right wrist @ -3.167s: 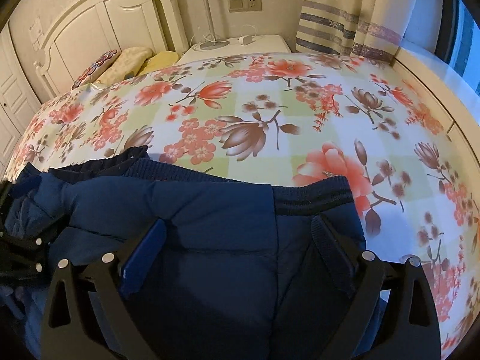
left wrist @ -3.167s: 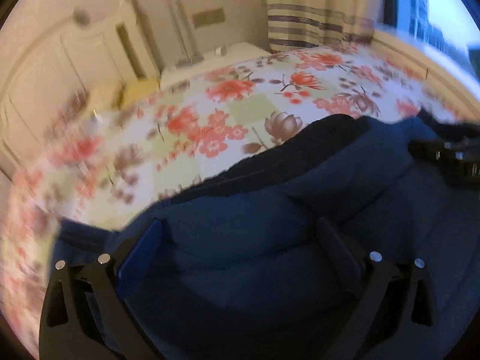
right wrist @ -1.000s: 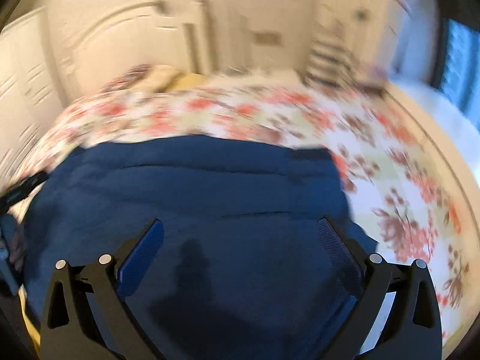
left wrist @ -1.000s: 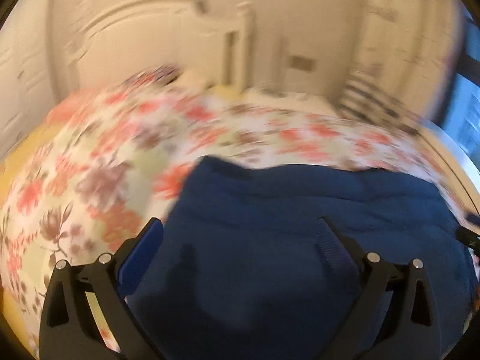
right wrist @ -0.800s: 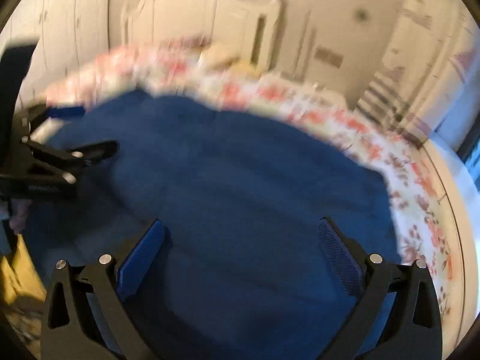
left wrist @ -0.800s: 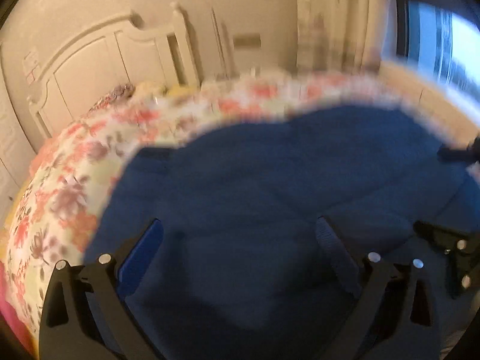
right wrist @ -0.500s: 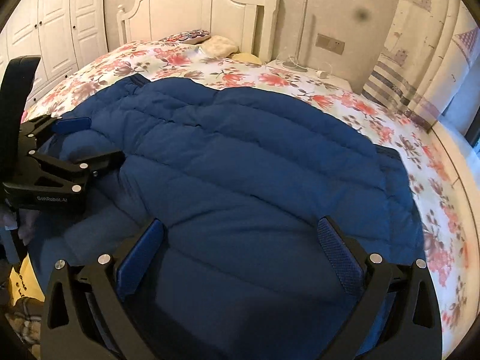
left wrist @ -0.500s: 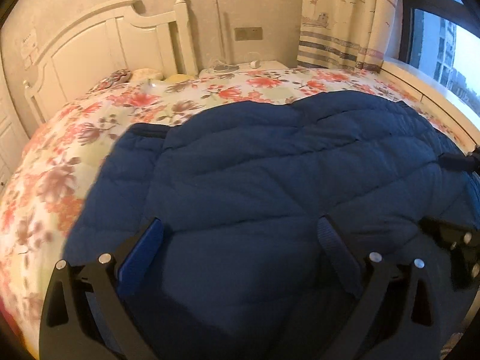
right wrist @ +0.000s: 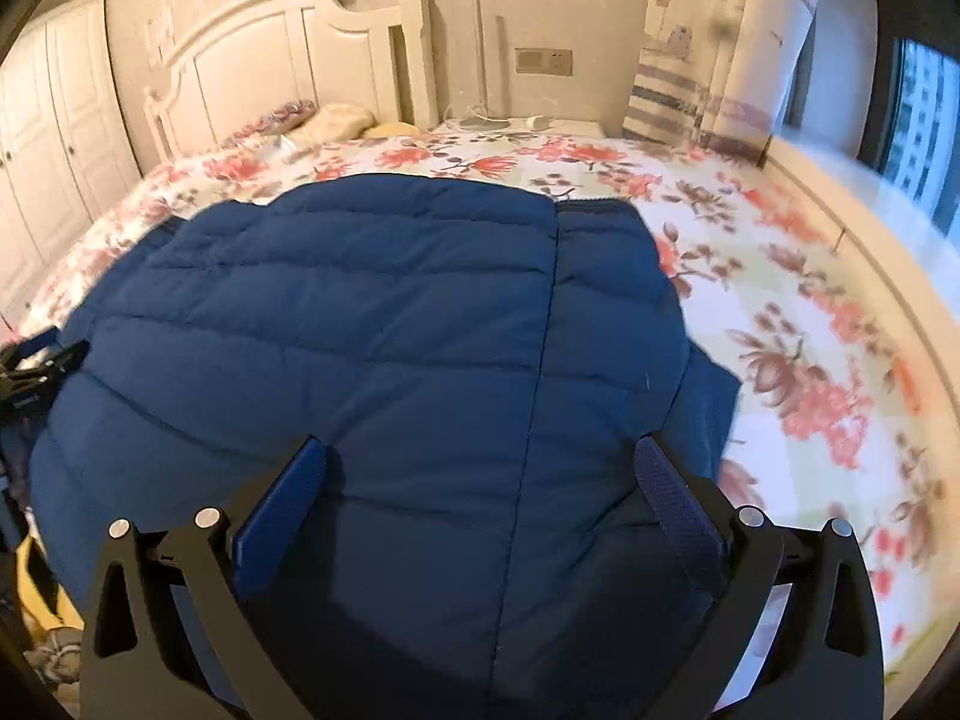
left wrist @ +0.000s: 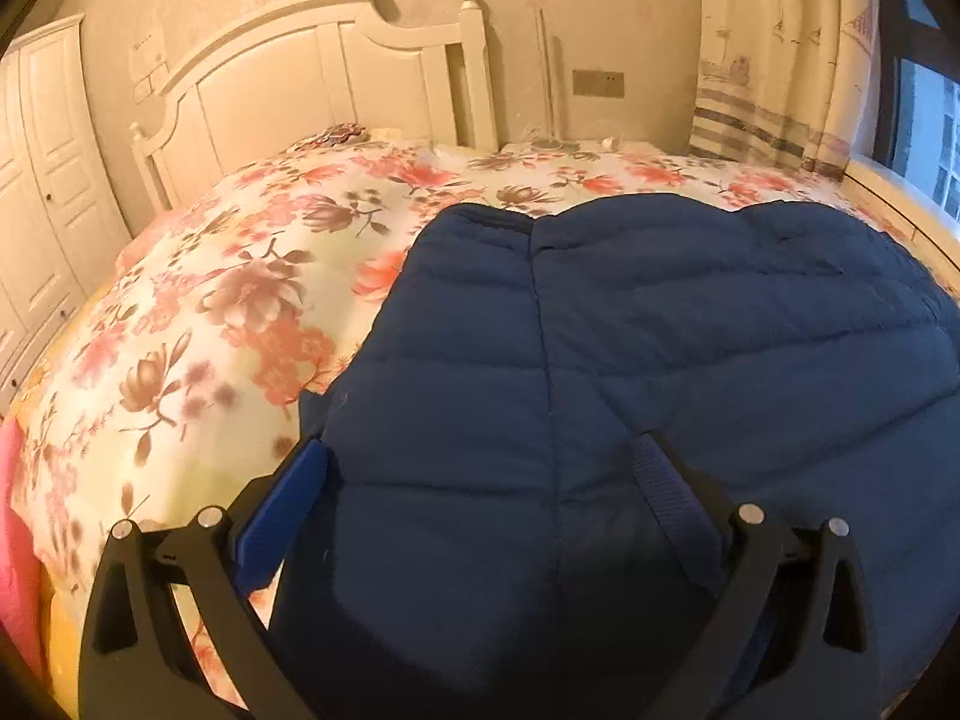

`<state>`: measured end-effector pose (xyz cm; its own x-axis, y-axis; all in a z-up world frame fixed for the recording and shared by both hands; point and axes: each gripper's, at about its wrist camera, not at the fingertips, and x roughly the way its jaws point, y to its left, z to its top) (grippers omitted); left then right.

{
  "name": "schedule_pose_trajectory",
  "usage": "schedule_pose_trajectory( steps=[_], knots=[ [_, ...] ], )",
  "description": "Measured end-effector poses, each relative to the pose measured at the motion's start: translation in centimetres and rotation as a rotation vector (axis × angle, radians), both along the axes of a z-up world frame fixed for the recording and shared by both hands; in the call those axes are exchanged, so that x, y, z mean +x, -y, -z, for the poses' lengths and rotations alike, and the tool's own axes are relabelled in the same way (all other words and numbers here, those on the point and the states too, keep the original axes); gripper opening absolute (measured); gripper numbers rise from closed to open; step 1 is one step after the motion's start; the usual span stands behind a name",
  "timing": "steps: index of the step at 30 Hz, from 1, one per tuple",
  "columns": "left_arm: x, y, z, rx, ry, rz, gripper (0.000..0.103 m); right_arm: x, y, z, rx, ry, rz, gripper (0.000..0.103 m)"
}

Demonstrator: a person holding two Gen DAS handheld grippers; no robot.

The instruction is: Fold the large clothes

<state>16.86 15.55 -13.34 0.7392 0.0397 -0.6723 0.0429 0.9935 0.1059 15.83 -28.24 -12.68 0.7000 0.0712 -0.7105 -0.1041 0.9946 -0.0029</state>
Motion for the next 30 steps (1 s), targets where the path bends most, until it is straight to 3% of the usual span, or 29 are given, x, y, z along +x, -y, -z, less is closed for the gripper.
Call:
schedule_pose_trajectory(
  steps=[2, 4, 7, 10, 11, 13, 17, 19, 23, 25, 26, 29, 30],
  knots=[
    [-0.7, -0.4, -0.8, -0.029, -0.012, -0.035, 0.099, -0.8, -0.5, -0.6, -0.023, 0.016, 0.029, 0.098],
    [-2.6, 0.4, -2.0, -0.06, 0.024, -0.002, 0.099, -2.5, -1.8, -1.5, -0.017, 0.057, -0.015, 0.098],
    [-6.3, 3.7, -3.6, -0.095, 0.071, 0.154, 0.1, -5.2, -4.8, -2.6, -0.022, 0.127, -0.154, 0.098],
    [-7.8, 7.6, -2.4, -0.055, 0.033, 0.276, 0.1, -6.7, -8.1, -2.0, -0.075, 0.144, -0.29, 0.098],
    [-7.8, 9.1, -1.1, -0.001, 0.01, 0.302, 0.101, -6.6, -9.2, -1.1, -0.106, 0.123, -0.318, 0.098],
    [-7.6, 10.0, 0.8, 0.064, 0.026, 0.278, 0.101, -5.8, -9.9, 0.9, -0.134, 0.087, -0.312, 0.099],
    [-7.0, 9.2, 1.0, 0.012, -0.009, 0.303, 0.101, -5.8, -9.1, 1.4, -0.115, 0.106, -0.341, 0.098],
    [-7.2, 9.2, 1.0, 0.016, -0.014, 0.306, 0.101, -5.8, -8.2, 0.9, -0.119, 0.096, -0.325, 0.098],
    [-7.4, 9.2, 1.3, 0.011, -0.01, 0.304, 0.101, -7.2, -4.9, -0.9, -0.109, 0.165, -0.188, 0.098],
    [-7.3, 9.3, 1.4, 0.007, -0.011, 0.304, 0.101, -6.9, -1.6, -0.4, -0.097, 0.144, -0.087, 0.098],
    [-7.3, 9.3, 1.4, 0.005, -0.012, 0.303, 0.101, -6.8, 0.0, 0.5, -0.076, 0.116, -0.049, 0.098],
    [-7.3, 9.2, 1.4, 0.004, -0.013, 0.304, 0.101, -7.0, 3.7, 2.2, 0.169, 0.073, -0.026, 0.098],
    [-7.2, 9.2, 1.4, 0.004, -0.014, 0.304, 0.101, -7.2, 3.8, 2.2, 0.162, 0.082, -0.024, 0.098]
  ],
)
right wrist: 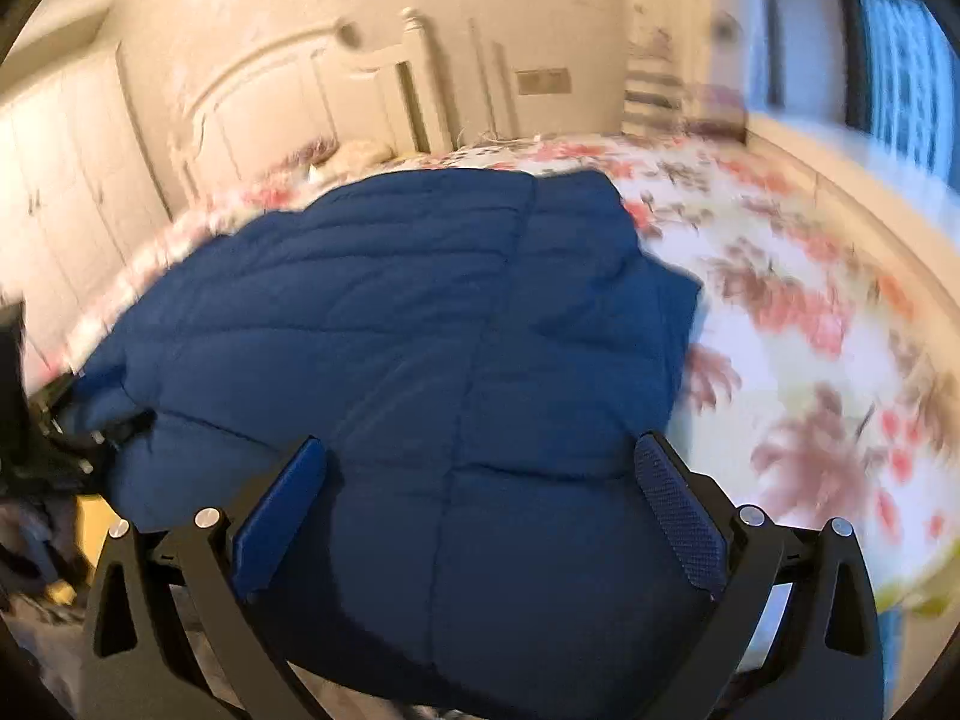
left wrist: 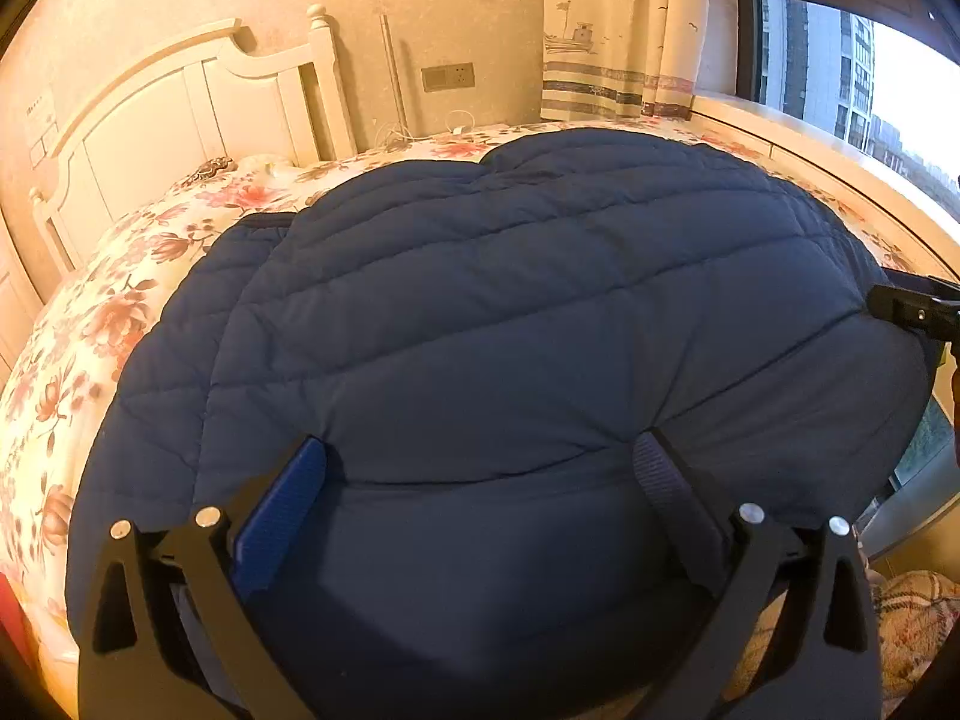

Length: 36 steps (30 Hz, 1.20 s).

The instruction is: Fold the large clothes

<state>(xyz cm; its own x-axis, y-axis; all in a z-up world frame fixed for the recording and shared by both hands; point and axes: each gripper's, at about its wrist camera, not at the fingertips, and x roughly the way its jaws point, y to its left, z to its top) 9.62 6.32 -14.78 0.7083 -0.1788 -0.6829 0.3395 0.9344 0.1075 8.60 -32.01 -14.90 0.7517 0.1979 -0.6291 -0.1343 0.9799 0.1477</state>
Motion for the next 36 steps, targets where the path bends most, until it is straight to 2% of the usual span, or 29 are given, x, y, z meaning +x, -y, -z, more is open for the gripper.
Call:
schedule_pose_trajectory(
  steps=[2, 6, 12, 14, 16, 20, 30, 34, 36],
  knots=[
    [0.1, 0.0, 0.0, 0.003, 0.0, 0.0, 0.101, -0.2, -0.5, -0.4, -0.042, 0.007, 0.005, 0.098],
    [0.0, 0.0, 0.0, 0.002, 0.001, 0.0, 0.101, -0.8, 0.4, -1.4, -0.032, 0.018, 0.038, 0.098],
    [0.0, 0.0, 0.0, 0.004, 0.004, -0.001, 0.101, -5.5, 5.8, -1.5, 0.119, 0.069, 0.164, 0.098],
    [0.0, -0.1, 0.0, 0.005, 0.004, -0.001, 0.101, -7.1, 7.0, -0.8, 0.167, 0.057, 0.191, 0.092],
    [0.0, -0.1, 0.0, 0.006, 0.005, -0.002, 0.101, -8.6, 7.8, 0.2, 0.212, 0.035, 0.182, 0.085],
    [0.2, -0.3, 0.0, 0.009, 0.008, -0.005, 0.101, -9.8, 6.7, 1.5, 0.224, 0.015, 0.14, 0.084],
    [0.2, -0.2, 0.0, 0.01, 0.01, -0.007, 0.101, -7.9, 2.6, 2.0, 0.237, 0.007, 0.036, 0.083],
    [0.2, -0.1, 0.0, 0.01, 0.015, -0.006, 0.101, -7.2, 2.6, 2.3, 0.303, -0.007, 0.03, 0.084],
    [0.2, -0.1, 0.0, 0.01, 0.014, -0.007, 0.101, -6.9, 2.5, 2.2, 0.29, -0.003, 0.024, 0.084]
  ],
)
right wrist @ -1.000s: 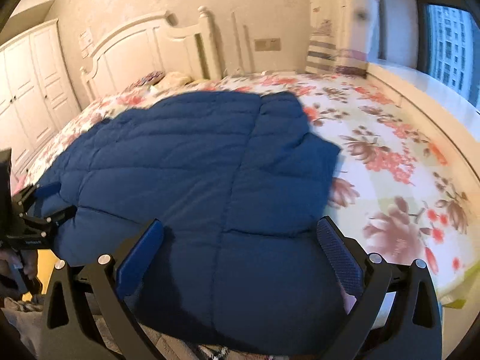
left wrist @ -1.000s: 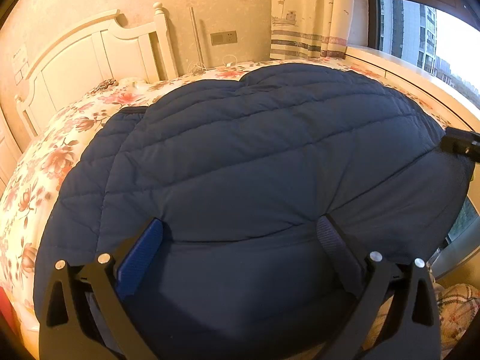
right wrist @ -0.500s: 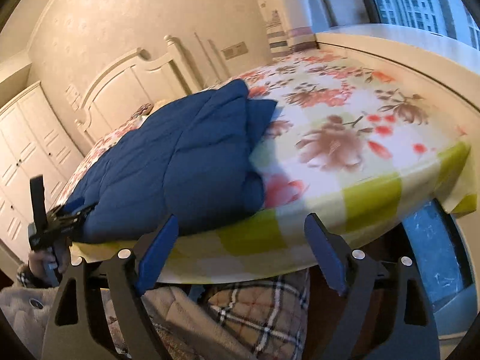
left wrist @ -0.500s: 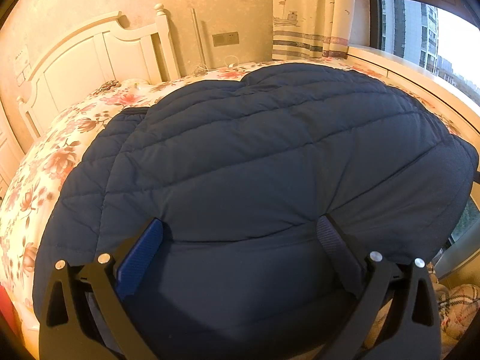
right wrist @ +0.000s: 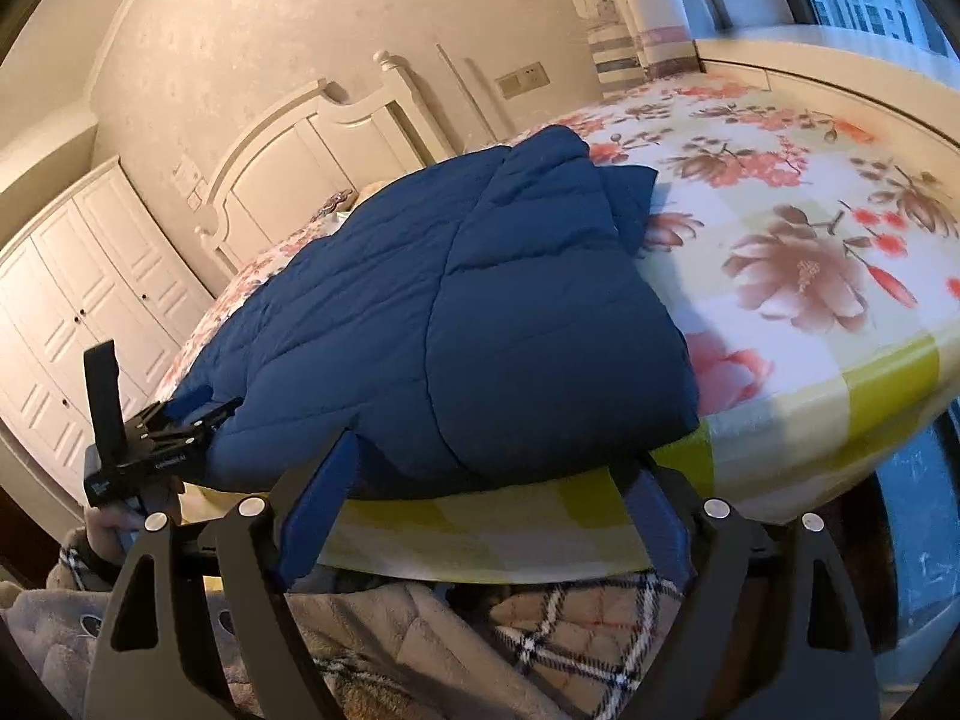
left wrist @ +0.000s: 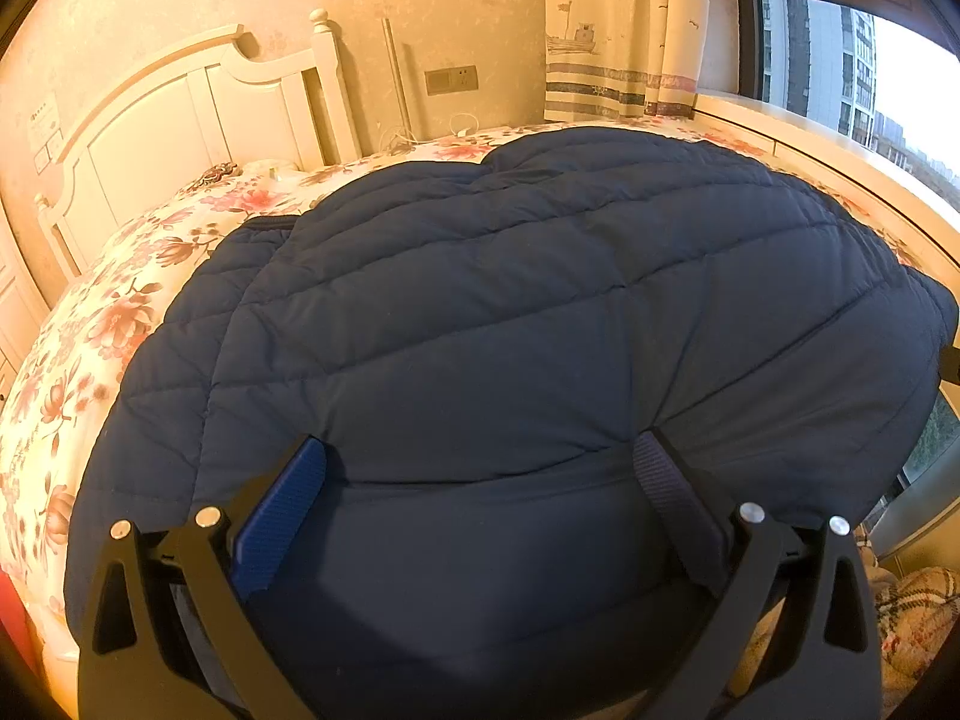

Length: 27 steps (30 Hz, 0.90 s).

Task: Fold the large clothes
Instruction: 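Grasp the jacket edge with the right tool and fold it over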

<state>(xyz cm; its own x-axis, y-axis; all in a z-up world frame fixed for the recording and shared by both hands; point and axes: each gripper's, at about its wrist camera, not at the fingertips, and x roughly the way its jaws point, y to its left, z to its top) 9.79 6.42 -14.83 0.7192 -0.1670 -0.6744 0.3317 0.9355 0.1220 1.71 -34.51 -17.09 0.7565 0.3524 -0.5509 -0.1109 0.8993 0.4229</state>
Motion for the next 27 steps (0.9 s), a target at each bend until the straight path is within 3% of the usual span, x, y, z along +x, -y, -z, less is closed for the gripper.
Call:
schedule_pose_trajectory(
  steps=[4, 9, 16, 19, 20, 22, 24, 27],
  knots=[
    [0.0, -0.1, 0.0, 0.0, 0.001, 0.001, 0.101, 1.6, -0.1, -0.4, 0.047, -0.003, -0.001, 0.085],
    [0.0, 0.0, 0.0, -0.001, 0.001, 0.002, 0.101, 4.7, 0.3, -0.4, 0.194, -0.063, 0.024, 0.094],
    [0.1, -0.1, 0.0, -0.001, 0.007, -0.001, 0.101, 7.9, -1.8, -1.0, 0.168, -0.119, 0.069, 0.095],
    [0.1, 0.1, -0.1, -0.005, -0.004, -0.011, 0.101, 7.8, -1.3, -0.5, 0.215, -0.051, 0.113, 0.069],
    [0.3, 0.2, -0.4, -0.002, -0.027, -0.015, 0.101, 7.6, -1.0, -0.5, 0.232, -0.027, 0.12, 0.059],
    [1.2, 0.4, -1.6, -0.001, -0.11, -0.001, 0.1, 6.5, -1.1, -1.1, 0.213, 0.039, 0.134, 0.049],
    [2.2, 0.5, -3.5, -0.042, -0.139, 0.029, 0.1, 5.6, -1.6, -2.0, 0.159, 0.095, 0.127, 0.048],
    [5.7, 1.1, -7.0, -0.077, -0.081, -0.012, 0.101, 4.6, -2.7, -3.4, 0.089, 0.165, 0.105, 0.047]
  ],
)
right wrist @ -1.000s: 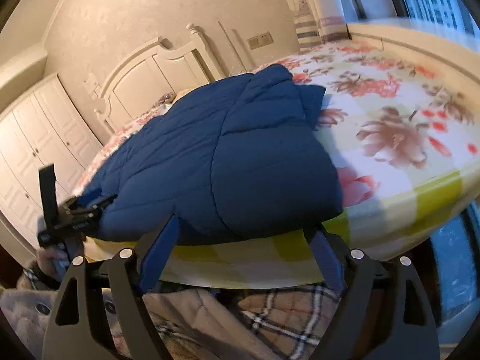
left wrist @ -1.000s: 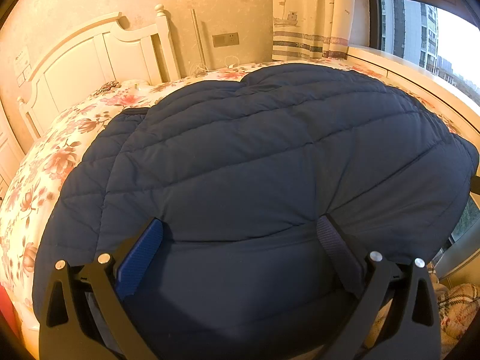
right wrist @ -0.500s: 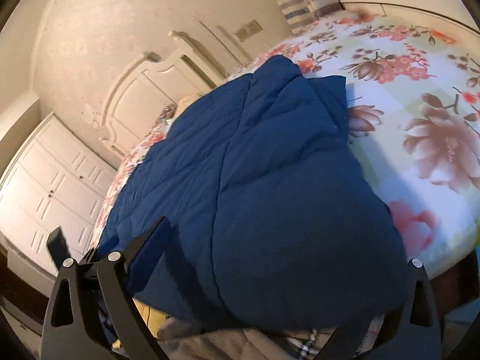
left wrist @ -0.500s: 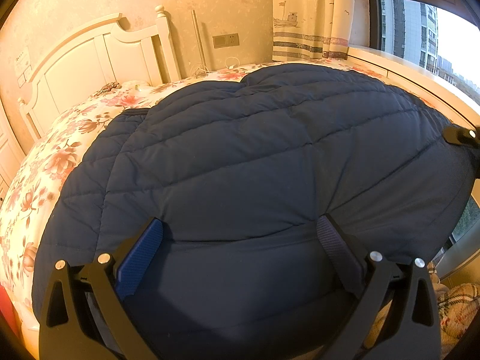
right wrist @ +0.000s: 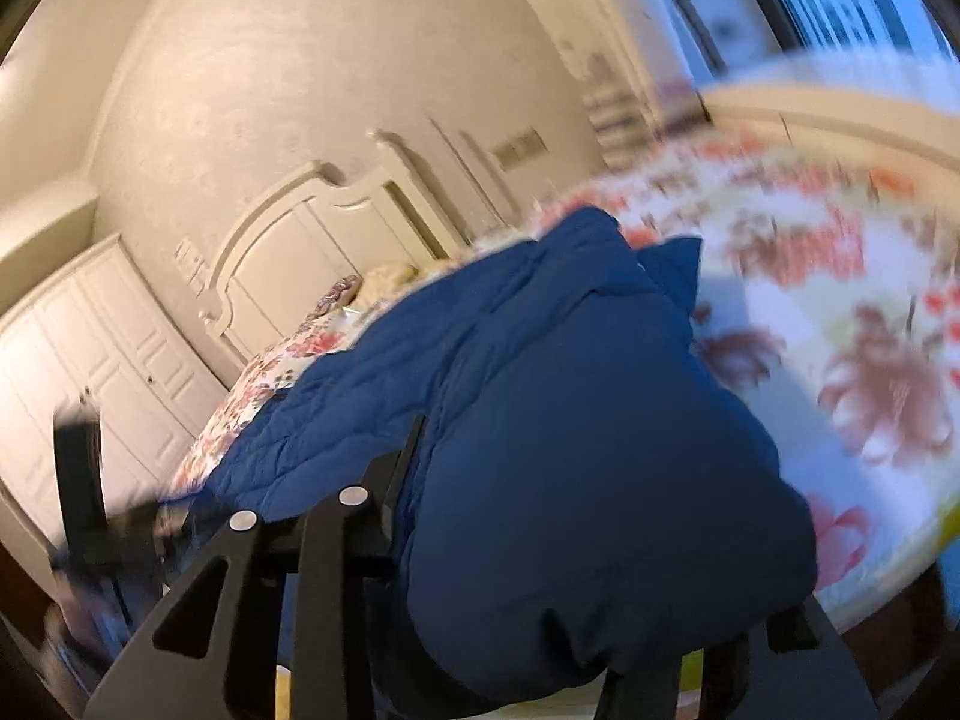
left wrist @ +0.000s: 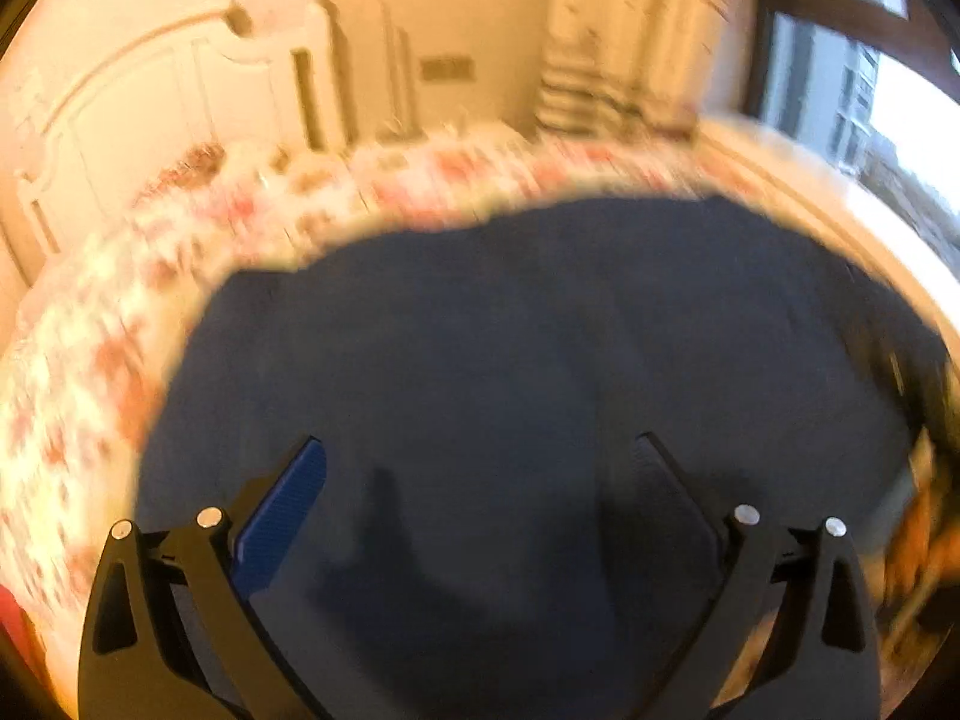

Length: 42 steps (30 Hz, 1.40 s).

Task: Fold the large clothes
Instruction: 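Grasp the jacket edge with the right tool and fold it over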

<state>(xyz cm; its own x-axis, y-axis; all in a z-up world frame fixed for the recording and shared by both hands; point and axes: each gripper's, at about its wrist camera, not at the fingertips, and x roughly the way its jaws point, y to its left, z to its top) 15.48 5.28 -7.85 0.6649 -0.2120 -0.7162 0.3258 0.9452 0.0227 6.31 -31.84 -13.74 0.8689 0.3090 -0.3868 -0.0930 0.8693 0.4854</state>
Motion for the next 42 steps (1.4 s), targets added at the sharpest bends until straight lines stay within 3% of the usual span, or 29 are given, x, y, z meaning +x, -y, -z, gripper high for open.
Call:
schedule_pose_trajectory(
  steps=[2, 7, 9, 12, 15, 17, 21, 26, 28, 31, 33, 36, 37, 39, 42],
  knots=[
    [4.7, 1.6, -0.9, -0.008, -0.029, -0.026, 0.101, -0.6, -0.7, -0.8, -0.049, 0.038, -0.009, 0.047],
    [17.3, 6.1, 2.7, 0.16, -0.14, -0.167, 0.1, -1.2, -1.4, -1.5, -0.134, 0.062, -0.021, 0.047],
    [19.6, 7.5, 4.4, 0.178, -0.183, -0.172, 0.101, -1.2, -1.3, -1.4, -0.151, 0.054, -0.024, 0.047],
    [19.8, 8.7, 4.7, 0.243, -0.149, -0.164, 0.101, -0.9, -1.2, -1.1, -0.154, 0.039, -0.03, 0.047],
    [17.3, 7.9, 3.7, 0.254, -0.105, -0.128, 0.099, -0.9, -1.0, -1.0, -0.149, 0.037, -0.04, 0.047],
    [13.3, 7.0, 2.1, 0.254, -0.035, -0.088, 0.099, -0.9, -0.8, -1.0, -0.132, 0.04, -0.038, 0.047],
    [4.0, 4.4, 0.2, 0.174, 0.044, 0.056, 0.1, 0.0, -0.1, -1.7, -0.103, 0.054, -0.008, 0.045],
    [-4.6, 2.5, 3.7, 0.148, 0.033, 0.13, 0.101, 0.6, -0.4, -3.3, -0.129, 0.071, 0.004, 0.044],
    [-7.0, 1.3, 4.8, 0.096, 0.073, 0.113, 0.101, 0.6, -1.2, -3.8, -0.168, 0.071, 0.001, 0.044],
    [-7.9, -0.1, 5.2, 0.032, 0.058, 0.143, 0.101, 0.8, -1.8, -4.4, -0.187, 0.071, 0.009, 0.044],
    [-8.6, -0.8, 5.0, -0.023, 0.035, 0.228, 0.1, 0.8, -2.4, -4.8, -0.215, 0.071, 0.023, 0.044],
    [-11.1, -0.8, 5.3, 0.048, 0.095, 0.384, 0.1, 1.0, -3.8, -6.1, -0.291, 0.09, 0.045, 0.044],
    [-11.7, -1.6, 5.1, 0.072, 0.139, 0.389, 0.1, 0.9, -4.6, -6.6, -0.333, 0.105, 0.051, 0.044],
    [-11.2, -4.5, 4.0, 0.039, 0.182, 0.305, 0.1, 0.7, -7.0, -8.0, -0.431, 0.15, 0.049, 0.044],
    [-8.0, -13.7, 2.2, -0.165, 0.177, 0.03, 0.1, 0.4, -11.3, -10.1, -0.586, 0.236, 0.019, 0.044]
  ],
)
